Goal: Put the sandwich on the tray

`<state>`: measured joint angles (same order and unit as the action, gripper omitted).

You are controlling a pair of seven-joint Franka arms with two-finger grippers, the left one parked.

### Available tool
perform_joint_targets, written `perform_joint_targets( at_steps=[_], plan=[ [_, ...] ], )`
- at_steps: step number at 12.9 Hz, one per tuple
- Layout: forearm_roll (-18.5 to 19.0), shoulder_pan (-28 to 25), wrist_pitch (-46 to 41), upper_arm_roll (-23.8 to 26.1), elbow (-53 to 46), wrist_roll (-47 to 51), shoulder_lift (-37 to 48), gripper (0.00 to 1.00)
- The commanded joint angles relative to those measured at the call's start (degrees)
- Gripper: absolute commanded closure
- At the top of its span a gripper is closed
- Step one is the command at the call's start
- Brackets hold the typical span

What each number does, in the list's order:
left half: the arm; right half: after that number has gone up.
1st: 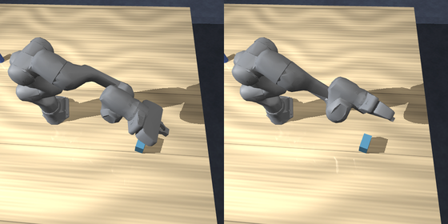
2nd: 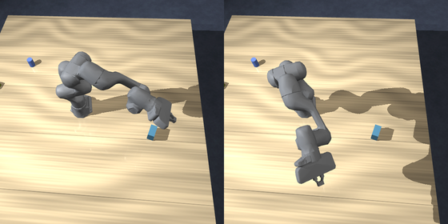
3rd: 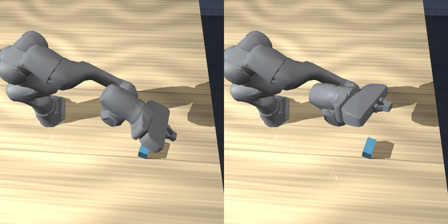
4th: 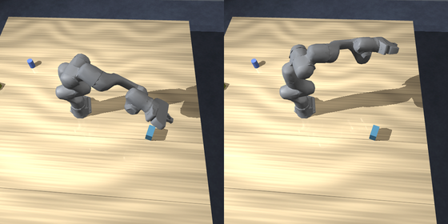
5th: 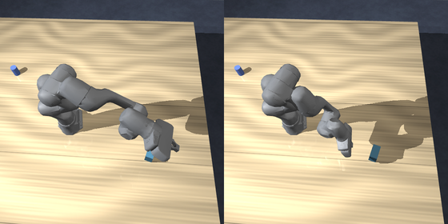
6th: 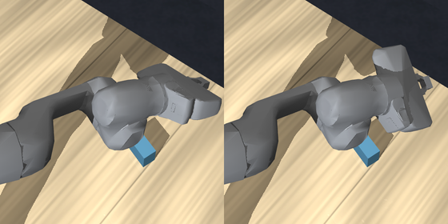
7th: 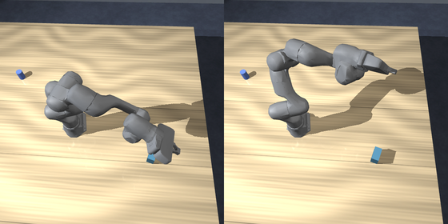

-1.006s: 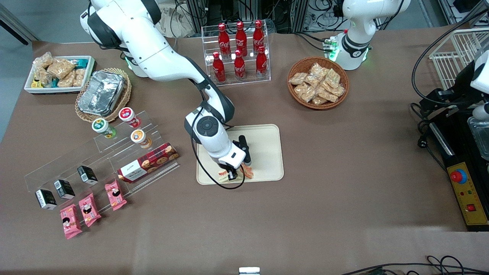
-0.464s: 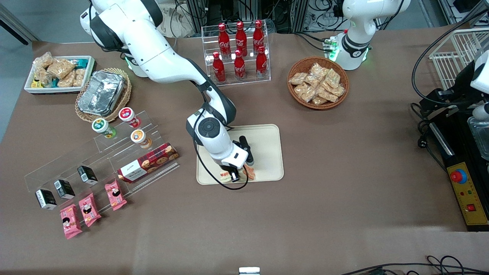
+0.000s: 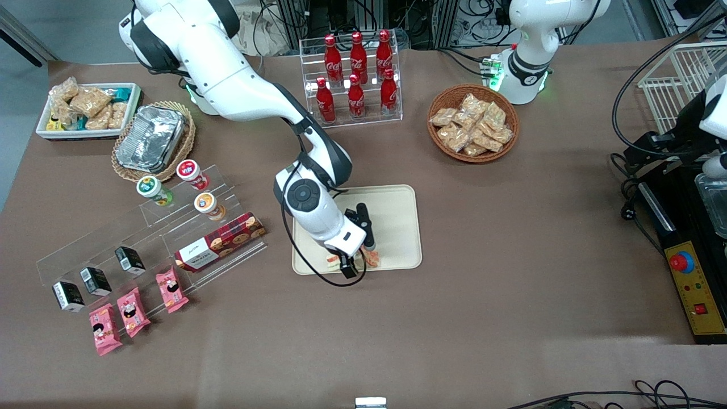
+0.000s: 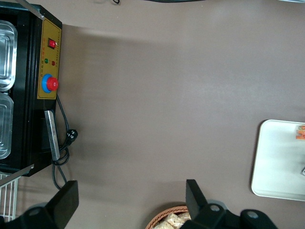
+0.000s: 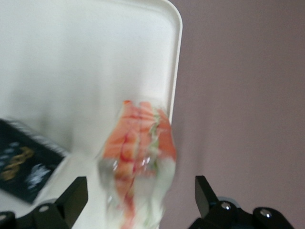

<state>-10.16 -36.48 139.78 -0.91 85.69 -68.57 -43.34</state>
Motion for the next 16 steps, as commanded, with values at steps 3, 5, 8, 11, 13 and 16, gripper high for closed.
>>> perform_joint_targets(
  at_steps=[3, 5, 8, 11, 13, 16],
  plan=[
    [-2.5, 1.77, -19.69, -3.47, 1.41, 14.83, 12.47, 0.0],
    [-2.33, 2.2, -24.54, -6.72, 1.41, 23.7, 16.52, 0.0],
    [2.83, 5.1, -31.74, -8.5, 1.41, 41.28, 22.67, 0.0],
    [4.44, 11.75, -38.01, -8.41, 3.67, 47.03, 29.69, 0.0],
    [4.79, 16.33, -35.02, -8.58, 8.16, 47.65, 35.49, 0.0],
    [5.75, 21.72, -38.88, -8.15, 18.25, 57.9, 47.08, 0.0]
  ],
)
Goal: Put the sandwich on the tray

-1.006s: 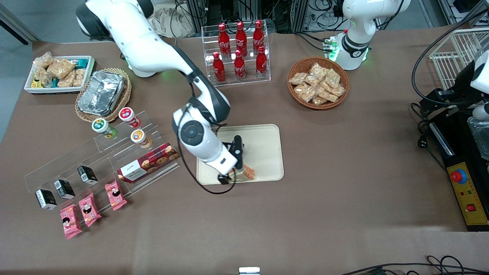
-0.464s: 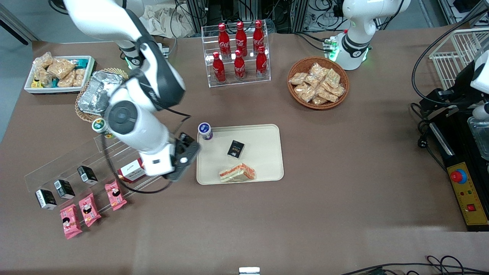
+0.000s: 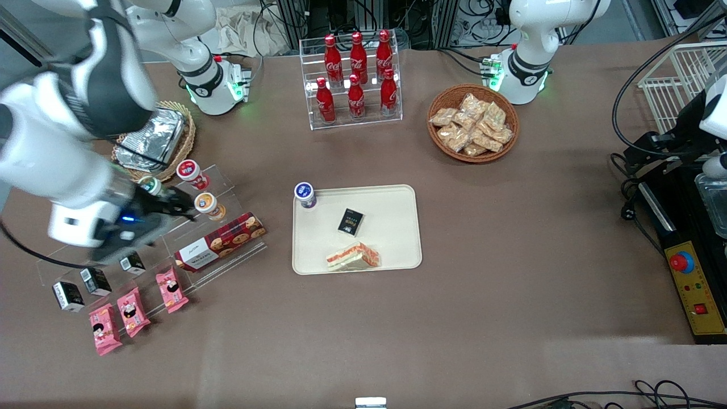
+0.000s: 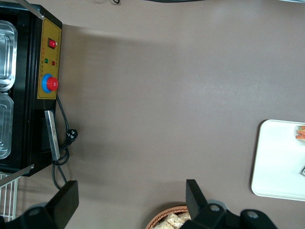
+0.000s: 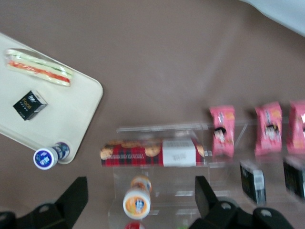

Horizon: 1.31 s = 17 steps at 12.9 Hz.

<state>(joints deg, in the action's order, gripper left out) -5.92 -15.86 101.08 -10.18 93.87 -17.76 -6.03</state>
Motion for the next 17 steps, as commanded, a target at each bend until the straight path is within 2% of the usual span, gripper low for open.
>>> perform_joint_targets(
  at_steps=[1, 2, 3, 5, 7, 10, 14, 17],
  plan=[
    [5.18, 1.97, -1.58, 1.48, 12.89, 11.21, 13.81, 0.0],
    [6.96, 4.5, -3.24, 4.09, 14.92, 13.95, 17.16, 0.0],
    [6.98, 8.53, -3.96, 7.34, 17.03, 14.24, 20.15, 0.0],
    [7.41, 9.89, -3.44, 9.13, 21.52, 15.73, 25.26, 0.0],
    [7.42, 10.15, -3.96, 9.57, 21.54, 19.5, 25.19, 0.0],
    [6.37, 13.3, -3.43, 9.83, 16.81, 20.4, 19.51, 0.0],
    [6.36, 13.75, -4.04, 9.66, 3.12, 20.13, 6.07, 0.0],
    [6.36, 13.67, -5.46, 9.57, 0.79, 20.83, 4.01, 0.0]
  ],
)
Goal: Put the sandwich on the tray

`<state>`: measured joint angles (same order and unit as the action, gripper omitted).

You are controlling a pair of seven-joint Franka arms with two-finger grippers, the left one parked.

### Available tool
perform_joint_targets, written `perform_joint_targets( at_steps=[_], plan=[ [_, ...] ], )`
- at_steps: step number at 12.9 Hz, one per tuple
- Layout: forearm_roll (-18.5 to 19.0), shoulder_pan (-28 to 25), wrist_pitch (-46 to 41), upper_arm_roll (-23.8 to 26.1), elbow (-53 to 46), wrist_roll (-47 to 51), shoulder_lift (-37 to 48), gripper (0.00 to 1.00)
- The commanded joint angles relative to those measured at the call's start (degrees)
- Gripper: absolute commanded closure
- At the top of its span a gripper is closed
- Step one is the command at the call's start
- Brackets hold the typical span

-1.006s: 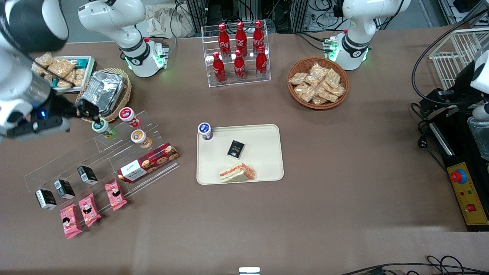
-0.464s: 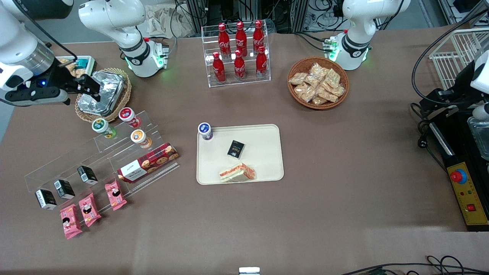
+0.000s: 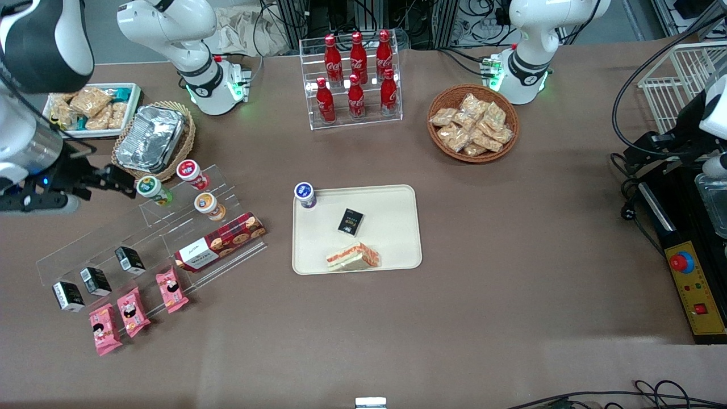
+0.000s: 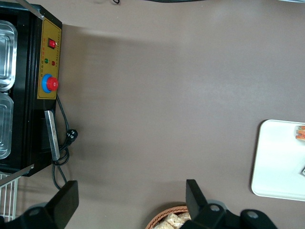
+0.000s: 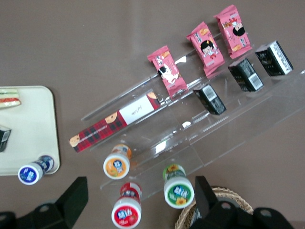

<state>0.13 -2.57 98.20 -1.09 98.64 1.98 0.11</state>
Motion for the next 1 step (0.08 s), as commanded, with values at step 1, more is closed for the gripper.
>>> perform_joint_targets(
  at_steps=[1],
  plan=[
    [0.3, 0.38, -2.58, 0.47, -3.98, 1.27, -2.4, 0.0]
  ],
)
